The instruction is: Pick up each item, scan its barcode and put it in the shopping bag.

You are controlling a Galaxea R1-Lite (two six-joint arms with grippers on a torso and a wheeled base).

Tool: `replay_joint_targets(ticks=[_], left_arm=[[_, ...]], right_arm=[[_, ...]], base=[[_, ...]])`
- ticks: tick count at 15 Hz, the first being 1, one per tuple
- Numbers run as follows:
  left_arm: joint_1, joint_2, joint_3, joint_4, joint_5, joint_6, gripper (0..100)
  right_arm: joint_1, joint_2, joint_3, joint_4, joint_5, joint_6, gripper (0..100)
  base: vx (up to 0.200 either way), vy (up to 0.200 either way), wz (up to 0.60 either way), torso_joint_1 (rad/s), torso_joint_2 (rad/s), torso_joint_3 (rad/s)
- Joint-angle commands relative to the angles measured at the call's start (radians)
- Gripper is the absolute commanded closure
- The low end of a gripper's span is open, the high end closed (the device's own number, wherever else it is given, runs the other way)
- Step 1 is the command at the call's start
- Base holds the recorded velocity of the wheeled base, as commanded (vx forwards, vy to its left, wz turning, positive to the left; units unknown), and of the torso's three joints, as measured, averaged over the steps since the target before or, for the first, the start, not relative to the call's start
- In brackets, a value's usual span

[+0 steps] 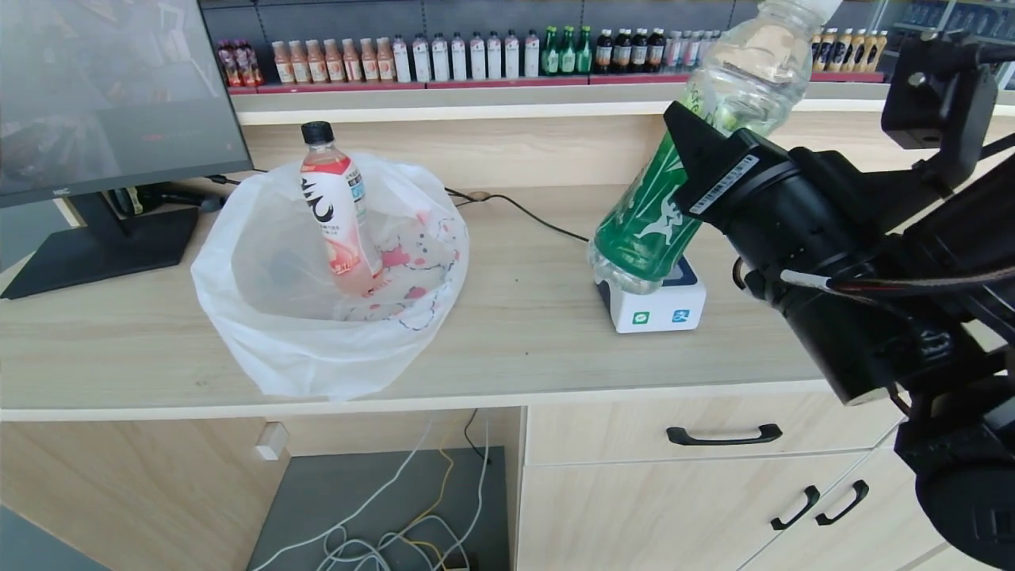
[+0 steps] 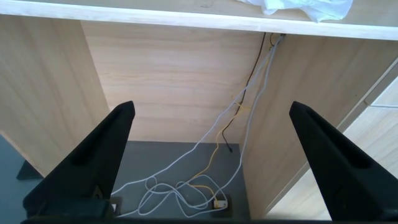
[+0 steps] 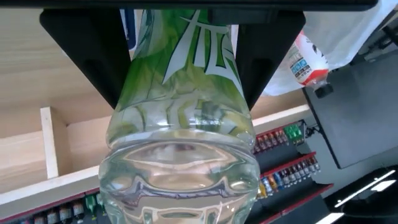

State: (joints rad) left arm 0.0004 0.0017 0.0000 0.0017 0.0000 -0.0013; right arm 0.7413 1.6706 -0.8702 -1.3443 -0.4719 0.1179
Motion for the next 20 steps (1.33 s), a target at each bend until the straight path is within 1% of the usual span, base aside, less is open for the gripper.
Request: replay_joint_targets(ticks=[1,4,6,7,10,12,13,14,19,20], left_arm=[[0.001,0.000,0.000,0.000,0.000,0.000,0],[0.001,0.000,0.000,0.000,0.000,0.000,0],[0.001,0.000,0.000,0.000,0.000,0.000,0],[0.001,0.000,0.000,0.000,0.000,0.000,0],[0.001,0.000,0.000,0.000,0.000,0.000,0],[0.000,0.000,0.000,0.000,0.000,0.000,0],[0.001,0.000,0.000,0.000,0.000,0.000,0],[0.001,0.000,0.000,0.000,0.000,0.000,0],[0.001,0.000,0.000,0.000,0.000,0.000,0],[0.001,0.000,0.000,0.000,0.000,0.000,0]], right_arm=[[0.000,0.047,-0.076,0.037,-0.001,0.074,100],[-0.046,0.080,-0.138,0.097,-0.004,0.221,100],[-0.108,0.092,-0.158,0.143,-0.007,0.321,100],[-0.125,0.092,-0.176,0.178,-0.010,0.370,100],[-0.194,0.092,-0.230,0.306,-0.057,0.557,100],[-0.238,0.092,-0.268,0.404,-0.060,0.692,100],[-0.250,0.092,-0.282,0.465,-0.060,0.770,100],[-0.258,0.093,-0.286,0.497,-0.062,0.822,100],[-0.255,0.107,-0.299,0.545,-0.067,0.924,100],[-0.247,0.101,-0.302,0.579,-0.065,0.941,100]], base=[[0.000,0.000,0.00,0.000,0.00,0.000],[0.000,0.000,0.00,0.000,0.00,0.000],[0.000,0.000,0.00,0.000,0.00,0.000],[0.000,0.000,0.00,0.000,0.00,0.000],[0.000,0.000,0.00,0.000,0.00,0.000],[0.000,0.000,0.00,0.000,0.00,0.000],[0.000,0.000,0.00,0.000,0.00,0.000],[0.000,0.000,0.00,0.000,0.00,0.000],[0.000,0.000,0.00,0.000,0.00,0.000],[0.000,0.000,0.00,0.000,0.00,0.000]])
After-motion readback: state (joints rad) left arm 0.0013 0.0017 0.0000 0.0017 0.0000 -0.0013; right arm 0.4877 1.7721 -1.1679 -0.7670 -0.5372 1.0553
